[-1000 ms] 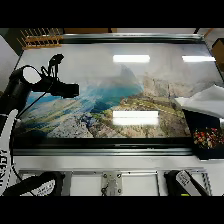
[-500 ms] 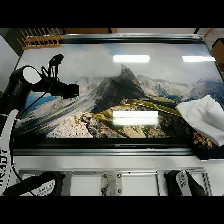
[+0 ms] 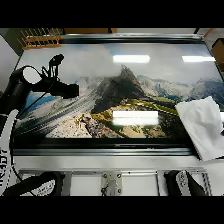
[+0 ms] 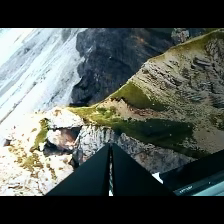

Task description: Fold the clothes and pants, and hang the long-sleeved shirts on hangers.

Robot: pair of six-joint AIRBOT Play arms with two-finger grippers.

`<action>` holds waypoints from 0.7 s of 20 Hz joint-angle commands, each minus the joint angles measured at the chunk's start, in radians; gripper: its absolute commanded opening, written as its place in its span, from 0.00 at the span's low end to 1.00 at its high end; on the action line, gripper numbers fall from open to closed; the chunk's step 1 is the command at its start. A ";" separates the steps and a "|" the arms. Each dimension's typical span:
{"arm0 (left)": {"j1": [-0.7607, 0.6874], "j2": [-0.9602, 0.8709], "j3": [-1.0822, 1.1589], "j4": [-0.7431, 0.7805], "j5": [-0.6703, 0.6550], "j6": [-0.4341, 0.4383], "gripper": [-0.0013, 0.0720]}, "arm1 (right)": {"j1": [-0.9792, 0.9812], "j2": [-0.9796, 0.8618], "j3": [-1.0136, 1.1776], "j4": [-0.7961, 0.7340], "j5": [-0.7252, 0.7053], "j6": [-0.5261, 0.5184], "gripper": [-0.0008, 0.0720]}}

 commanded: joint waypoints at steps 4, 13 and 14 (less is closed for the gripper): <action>0.000 0.000 0.000 0.000 0.004 0.001 0.02 | 0.128 0.039 0.139 0.562 -0.122 -0.362 0.98; 0.000 0.000 0.000 0.000 0.010 0.001 0.02 | 0.789 0.012 0.139 0.573 -0.115 -0.461 0.19; 0.000 0.000 0.000 0.000 0.010 0.001 0.02 | 0.809 0.012 0.139 0.570 -0.115 -0.461 0.04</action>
